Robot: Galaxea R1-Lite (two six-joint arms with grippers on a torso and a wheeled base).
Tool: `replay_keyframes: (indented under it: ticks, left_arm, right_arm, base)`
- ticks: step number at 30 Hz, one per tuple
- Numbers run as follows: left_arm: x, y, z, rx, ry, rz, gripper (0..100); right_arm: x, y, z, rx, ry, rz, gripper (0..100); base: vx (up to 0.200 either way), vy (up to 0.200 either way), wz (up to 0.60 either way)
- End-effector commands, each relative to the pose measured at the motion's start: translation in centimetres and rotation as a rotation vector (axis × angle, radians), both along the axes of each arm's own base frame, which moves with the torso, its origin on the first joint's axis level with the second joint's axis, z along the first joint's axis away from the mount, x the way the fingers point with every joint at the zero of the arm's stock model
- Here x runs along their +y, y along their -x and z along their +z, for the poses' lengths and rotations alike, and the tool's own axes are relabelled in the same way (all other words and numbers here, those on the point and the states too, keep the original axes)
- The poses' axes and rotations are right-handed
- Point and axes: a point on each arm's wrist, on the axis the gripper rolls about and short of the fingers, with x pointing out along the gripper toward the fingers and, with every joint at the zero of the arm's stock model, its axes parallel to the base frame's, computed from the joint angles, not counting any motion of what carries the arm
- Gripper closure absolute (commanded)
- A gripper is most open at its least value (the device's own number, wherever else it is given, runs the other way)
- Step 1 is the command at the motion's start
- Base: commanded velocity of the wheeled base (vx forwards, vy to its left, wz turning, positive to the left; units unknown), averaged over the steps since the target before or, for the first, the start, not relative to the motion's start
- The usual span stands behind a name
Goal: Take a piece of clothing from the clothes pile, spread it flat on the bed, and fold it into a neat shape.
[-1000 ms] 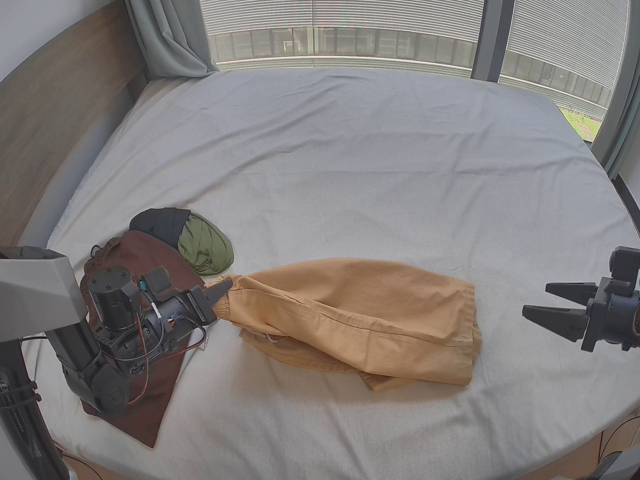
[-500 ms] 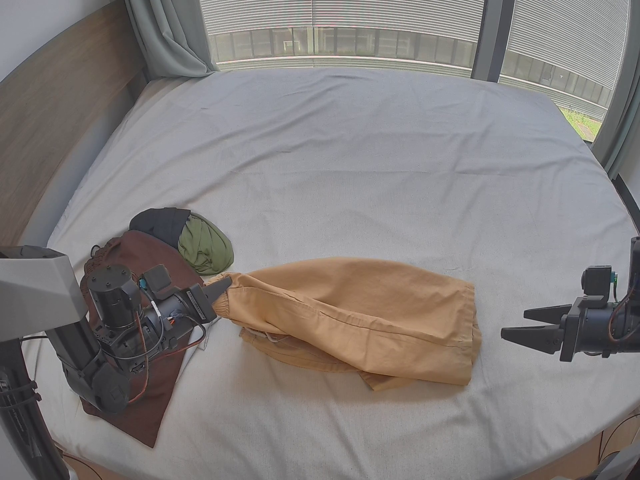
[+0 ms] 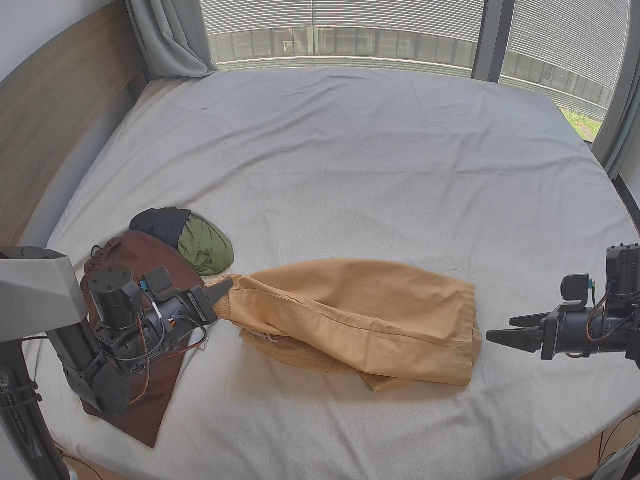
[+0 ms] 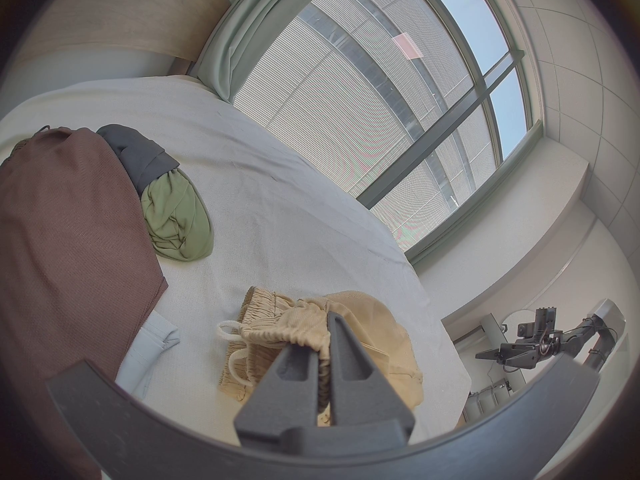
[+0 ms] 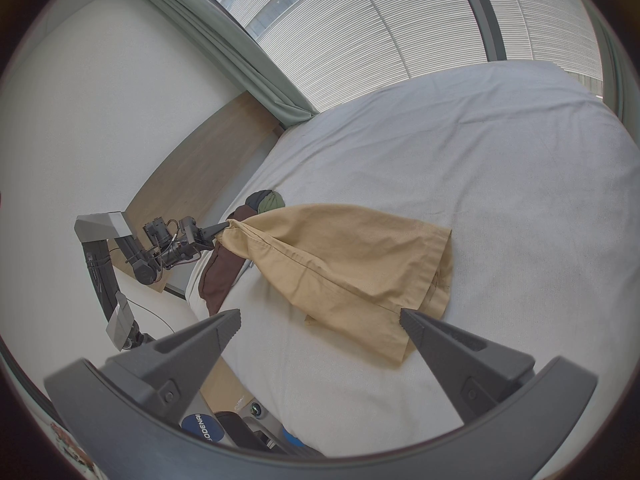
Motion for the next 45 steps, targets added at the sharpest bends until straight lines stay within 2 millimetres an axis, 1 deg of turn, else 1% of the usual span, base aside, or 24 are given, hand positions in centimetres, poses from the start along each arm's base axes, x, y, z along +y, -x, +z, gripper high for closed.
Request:
replay_keyframes:
  ticks: [1,5,6,14,23,26,30,43,45]
  left_arm:
    - [0.0,0.0,0.0,-0.001,0.0,0.0,100]
    - [0.0,0.0,0.0,-0.001,0.0,-0.002,100]
    - [0.0,-0.1,-0.2,0.004,-0.001,0.0,100]
    - [0.1,-0.2,-0.4,0.008,-0.002,0.003,100]
    - [0.0,-0.2,-0.4,0.008,-0.002,0.002,100]
    - [0.0,-0.2,-0.4,0.008,-0.002,0.002,100]
    - [0.0,-0.2,-0.4,0.008,-0.002,0.002,100]
    - [0.1,-0.2,-0.3,0.007,-0.002,0.003,100]
    - [0.1,-0.2,-0.4,0.009,-0.001,0.003,100]
  right_arm:
    - [-0.2,-0.8,-1.2,0.058,0.0,-0.009,0]
    - [-0.3,-1.2,-1.8,0.082,0.0,-0.013,0]
    - [-0.5,-1.6,-2.4,0.099,-0.002,-0.017,0]
    - [-1.2,-3.2,-4.4,0.133,-0.015,-0.039,0]
    - [-1.1,-4.2,-5.9,0.168,-0.021,-0.031,0]
    - [-1.0,-4.8,-6.8,0.179,-0.039,-0.044,0]
    - [-0.8,-5.4,-7.5,0.204,-0.067,-0.06,0]
    - [-0.6,-6.4,-9.6,0.246,-0.081,-0.069,0]
    - [-0.4,-6.6,-10.4,0.254,-0.079,-0.065,0]
  base:
    - [0.0,0.0,0.0]
    - [0.0,0.0,0.0]
    - [0.0,0.0,0.0]
    - [0.0,0.0,0.0]
    - [0.0,0.0,0.0]
    - [0.0,0.0,0.0]
    - [0.0,0.0,0.0]
    - [0.0,0.0,0.0]
    - [0.0,0.0,0.0]
